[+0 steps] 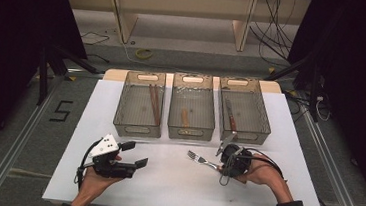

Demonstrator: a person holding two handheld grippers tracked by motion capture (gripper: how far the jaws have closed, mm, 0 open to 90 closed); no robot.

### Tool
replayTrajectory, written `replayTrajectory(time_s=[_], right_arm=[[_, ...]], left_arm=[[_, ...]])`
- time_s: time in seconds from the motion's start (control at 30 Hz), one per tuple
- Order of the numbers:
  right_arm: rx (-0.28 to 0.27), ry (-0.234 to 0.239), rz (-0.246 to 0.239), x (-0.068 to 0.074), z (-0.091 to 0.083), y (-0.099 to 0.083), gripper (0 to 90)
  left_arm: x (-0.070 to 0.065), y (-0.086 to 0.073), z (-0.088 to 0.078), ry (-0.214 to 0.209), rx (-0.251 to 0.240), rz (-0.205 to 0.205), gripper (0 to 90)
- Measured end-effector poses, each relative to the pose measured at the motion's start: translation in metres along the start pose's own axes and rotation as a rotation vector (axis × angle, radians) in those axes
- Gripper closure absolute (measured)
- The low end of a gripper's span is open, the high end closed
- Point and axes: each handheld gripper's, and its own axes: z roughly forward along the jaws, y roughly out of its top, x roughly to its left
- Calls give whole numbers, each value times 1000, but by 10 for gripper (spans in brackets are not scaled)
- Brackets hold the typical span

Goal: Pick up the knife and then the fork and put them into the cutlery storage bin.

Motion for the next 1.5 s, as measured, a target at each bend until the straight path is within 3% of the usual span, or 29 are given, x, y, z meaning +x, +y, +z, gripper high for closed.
replayTrajectory(time_s=[0.2,0.53,0.87,1.5], right_arm=[[-5,-1,-13,0,0,-1,775],[-33,-5,39,-2,-7,-2,777],[-112,-1,61,-4,-18,-2,777],[-197,-3,138,-12,-31,-8,777]], left_arm=[[1,0,0,1,-6,-7,217],[1,0,0,1,-8,-8,216],[1,-1,0,-3,-14,-3,215],[1,-1,-1,1,-22,-8,215]])
